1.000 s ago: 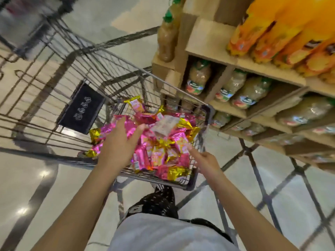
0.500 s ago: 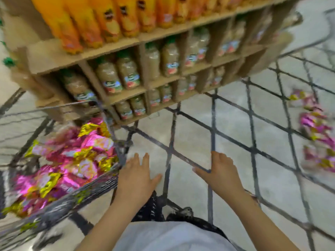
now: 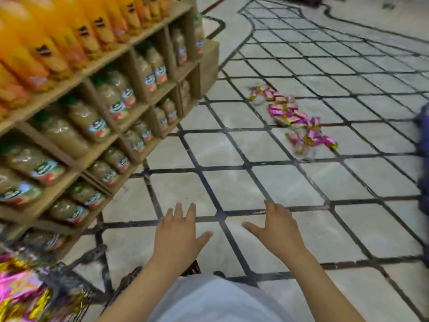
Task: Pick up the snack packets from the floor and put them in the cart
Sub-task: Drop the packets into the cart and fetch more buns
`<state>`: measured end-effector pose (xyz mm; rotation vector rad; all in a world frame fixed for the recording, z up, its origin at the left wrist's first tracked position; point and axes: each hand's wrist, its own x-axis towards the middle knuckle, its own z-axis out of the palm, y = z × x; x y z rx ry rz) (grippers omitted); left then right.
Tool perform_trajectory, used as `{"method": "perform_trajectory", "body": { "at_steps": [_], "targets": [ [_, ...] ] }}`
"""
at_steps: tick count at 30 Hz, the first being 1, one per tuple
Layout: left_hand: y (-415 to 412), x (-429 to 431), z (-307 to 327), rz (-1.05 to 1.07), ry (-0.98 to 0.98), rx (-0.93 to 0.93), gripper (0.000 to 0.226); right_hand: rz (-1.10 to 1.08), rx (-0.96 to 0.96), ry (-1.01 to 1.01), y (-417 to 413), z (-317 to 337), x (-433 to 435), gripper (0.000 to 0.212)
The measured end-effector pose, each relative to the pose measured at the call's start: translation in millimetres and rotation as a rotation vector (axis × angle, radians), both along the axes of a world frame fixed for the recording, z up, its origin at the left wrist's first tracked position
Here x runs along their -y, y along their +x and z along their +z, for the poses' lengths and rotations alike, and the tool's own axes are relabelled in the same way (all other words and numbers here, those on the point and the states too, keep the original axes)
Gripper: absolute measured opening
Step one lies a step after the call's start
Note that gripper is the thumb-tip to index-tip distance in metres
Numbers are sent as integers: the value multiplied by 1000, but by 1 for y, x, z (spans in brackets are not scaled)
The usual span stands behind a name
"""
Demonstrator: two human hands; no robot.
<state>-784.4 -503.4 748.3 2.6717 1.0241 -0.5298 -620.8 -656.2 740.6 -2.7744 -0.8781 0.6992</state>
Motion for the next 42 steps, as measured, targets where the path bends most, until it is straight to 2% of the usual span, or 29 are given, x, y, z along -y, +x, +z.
{"method": "perform_trajectory", "body": {
  "at_steps": [4, 9, 17, 23, 32, 42],
  "targets": [
    [24, -6, -4, -88, 0, -39, 84, -79, -59, -36, 10, -5, 5, 95],
    [56, -40, -14, -99, -50, -47, 84, -112, -98, -88, 39, -13, -20, 95],
    [160, -162, -29, -148, -79, -68, 88, -175, -36, -113, 142, -12, -124, 93],
    [240, -253, -11, -201, -56, 16, 91, -221, 31, -93, 207, 5, -210, 92],
    [323, -324, -11, -342, -38, -43, 92, -394, -75, -128, 264, 3, -241, 89],
    [483, -401, -32, -380, 19, -80, 97, -447, -107, -85, 429, -26, -313, 89]
  ]
}}
